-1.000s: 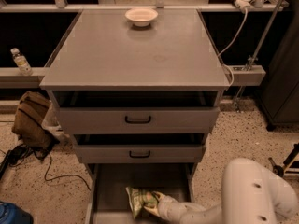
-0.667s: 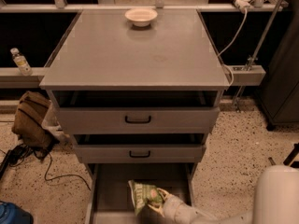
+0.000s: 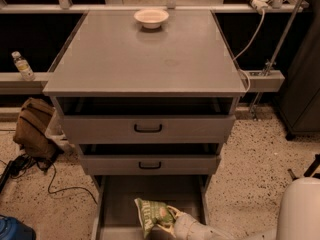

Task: Pick green jalapeno chip bag from bottom drawer and place on counter

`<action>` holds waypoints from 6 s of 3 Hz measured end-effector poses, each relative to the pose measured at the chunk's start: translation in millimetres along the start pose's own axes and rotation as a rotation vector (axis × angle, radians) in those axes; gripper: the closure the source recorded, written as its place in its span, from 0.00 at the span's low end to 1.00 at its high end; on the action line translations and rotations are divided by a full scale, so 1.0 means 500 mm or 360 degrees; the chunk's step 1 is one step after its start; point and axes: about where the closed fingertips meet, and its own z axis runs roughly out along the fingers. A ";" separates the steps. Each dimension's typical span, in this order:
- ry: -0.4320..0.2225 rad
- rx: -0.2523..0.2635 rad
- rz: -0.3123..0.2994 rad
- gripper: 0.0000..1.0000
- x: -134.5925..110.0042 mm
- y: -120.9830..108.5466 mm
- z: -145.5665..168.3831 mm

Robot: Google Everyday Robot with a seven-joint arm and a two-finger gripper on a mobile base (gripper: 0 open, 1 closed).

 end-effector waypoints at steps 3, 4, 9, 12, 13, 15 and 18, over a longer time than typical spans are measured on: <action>-0.0290 0.0218 -0.0555 1.00 -0.540 0.041 -0.219; -0.0291 0.0220 -0.0555 1.00 -0.541 0.039 -0.218; -0.0420 0.0485 -0.1046 1.00 -0.880 -0.272 -0.214; -0.0461 0.0579 -0.1500 1.00 -1.165 -0.498 -0.183; -0.0411 0.0652 -0.1572 1.00 -1.217 -0.602 -0.160; -0.0441 0.0831 -0.1111 1.00 -1.169 -0.783 -0.162; -0.0256 0.0638 -0.0674 1.00 -1.022 -0.769 -0.098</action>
Offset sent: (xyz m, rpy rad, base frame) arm -0.0627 0.0771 0.3804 -0.1316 -0.6088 0.1231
